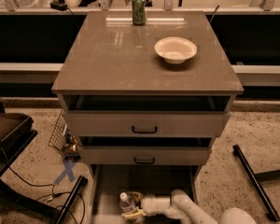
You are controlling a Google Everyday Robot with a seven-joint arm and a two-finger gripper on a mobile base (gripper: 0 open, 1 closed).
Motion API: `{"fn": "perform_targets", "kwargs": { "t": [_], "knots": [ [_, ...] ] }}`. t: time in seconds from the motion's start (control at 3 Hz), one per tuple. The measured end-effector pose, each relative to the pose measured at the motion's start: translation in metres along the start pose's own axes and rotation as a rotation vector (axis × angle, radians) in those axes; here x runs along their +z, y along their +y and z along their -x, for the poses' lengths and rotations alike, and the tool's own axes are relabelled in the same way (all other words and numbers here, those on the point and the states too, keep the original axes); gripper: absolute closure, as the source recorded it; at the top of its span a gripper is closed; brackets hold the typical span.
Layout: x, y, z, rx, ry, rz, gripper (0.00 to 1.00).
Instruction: Place blue plastic bottle into bottom drawer
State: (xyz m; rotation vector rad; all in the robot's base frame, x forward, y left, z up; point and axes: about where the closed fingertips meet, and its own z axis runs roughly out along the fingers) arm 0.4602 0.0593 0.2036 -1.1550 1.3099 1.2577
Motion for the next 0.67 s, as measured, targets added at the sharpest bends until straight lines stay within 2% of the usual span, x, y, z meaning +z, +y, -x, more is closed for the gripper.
{"fn": "perform_targets", "kwargs": {
  "t": [0.33, 0.67],
  "knots": [
    [0.0020, 0.0011, 0.0000, 0.001, -0.002, 0.003, 0.00],
    [0.0020, 0.0012, 0.0000, 0.001, -0.002, 0.003, 0.00]
  ]
}}
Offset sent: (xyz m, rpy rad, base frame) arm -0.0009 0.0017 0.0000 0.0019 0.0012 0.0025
